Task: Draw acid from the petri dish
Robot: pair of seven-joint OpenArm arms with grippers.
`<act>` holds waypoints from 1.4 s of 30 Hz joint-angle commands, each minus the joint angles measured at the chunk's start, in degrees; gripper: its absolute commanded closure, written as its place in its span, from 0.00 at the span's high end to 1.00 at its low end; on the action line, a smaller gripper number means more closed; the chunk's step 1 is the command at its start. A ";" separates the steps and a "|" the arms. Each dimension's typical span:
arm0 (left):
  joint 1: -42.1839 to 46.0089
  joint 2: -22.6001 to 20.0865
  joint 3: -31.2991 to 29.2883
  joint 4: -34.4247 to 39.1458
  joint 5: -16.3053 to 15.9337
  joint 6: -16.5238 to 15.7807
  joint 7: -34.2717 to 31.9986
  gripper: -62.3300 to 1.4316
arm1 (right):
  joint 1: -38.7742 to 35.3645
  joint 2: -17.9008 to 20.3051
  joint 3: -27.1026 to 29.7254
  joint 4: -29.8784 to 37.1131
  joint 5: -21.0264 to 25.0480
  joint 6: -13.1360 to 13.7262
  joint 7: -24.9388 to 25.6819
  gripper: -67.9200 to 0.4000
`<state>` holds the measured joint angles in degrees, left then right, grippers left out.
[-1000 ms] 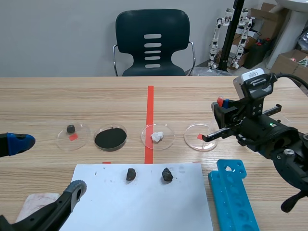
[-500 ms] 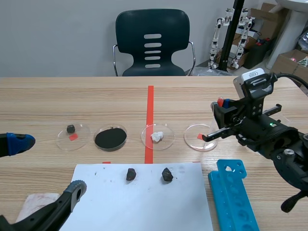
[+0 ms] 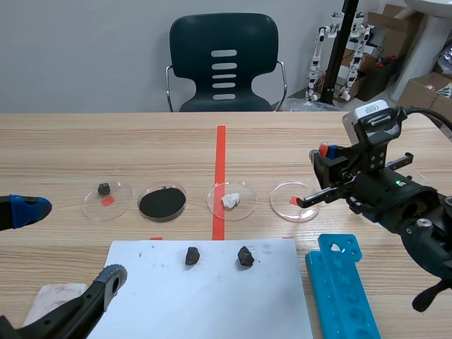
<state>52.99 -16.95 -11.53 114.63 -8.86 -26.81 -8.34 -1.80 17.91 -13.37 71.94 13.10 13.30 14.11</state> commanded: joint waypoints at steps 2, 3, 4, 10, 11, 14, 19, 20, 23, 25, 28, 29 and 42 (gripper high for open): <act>0.17 0.42 -0.07 1.60 -0.59 0.07 -0.81 1.00 | 0.55 0.50 0.42 0.52 0.59 0.02 1.07 0.14; 0.17 0.42 -0.07 1.60 -0.59 0.07 -0.81 1.00 | 0.55 0.50 0.42 0.52 0.59 0.02 1.07 0.14; 0.17 0.42 -0.07 1.60 -0.59 0.07 -0.81 1.00 | 0.55 0.50 0.42 0.52 0.59 0.02 1.07 0.14; 0.17 0.42 -0.07 1.60 -0.59 0.07 -0.81 1.00 | 0.55 0.50 0.44 0.52 0.59 0.02 1.07 0.14; 0.17 0.42 -0.07 1.60 -0.59 0.07 -0.81 1.00 | 0.55 0.50 0.44 0.52 0.59 0.02 1.07 0.14; 0.17 0.42 -0.07 1.60 -0.59 0.07 -0.81 1.00 | 0.57 0.50 0.44 0.52 0.59 0.02 1.09 0.14; 0.17 0.42 -0.07 1.60 -0.59 0.07 -0.81 1.00 | 0.59 0.50 0.44 0.55 0.59 0.02 1.11 0.14; 0.17 0.42 -0.07 1.60 -0.59 0.07 -0.81 1.00 | 0.59 0.50 0.44 0.59 0.59 0.02 1.11 0.14; 0.17 0.42 -0.07 1.60 -0.59 0.07 -0.81 1.00 | 0.68 0.52 0.44 0.61 0.59 0.02 1.11 0.14; 0.17 0.42 -0.07 1.60 -0.59 0.07 -0.81 1.00 | 0.70 0.52 0.44 0.76 0.59 0.02 1.11 0.14; 0.17 0.42 -0.07 1.60 -0.59 0.07 -0.81 1.00 | 0.70 0.52 0.44 1.07 0.59 0.02 1.09 0.14; 0.17 0.42 -0.07 1.60 -0.59 0.07 -0.81 1.00 | 0.70 0.52 0.44 1.20 0.59 0.02 1.09 0.14; 0.17 0.42 -0.07 1.60 -0.59 0.07 -0.81 1.00 | 0.68 0.68 0.44 2.16 0.59 0.02 1.03 0.14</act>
<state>52.99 -16.95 -11.53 114.63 -8.86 -26.81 -8.34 -1.80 17.91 -13.37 72.05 13.10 13.30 14.11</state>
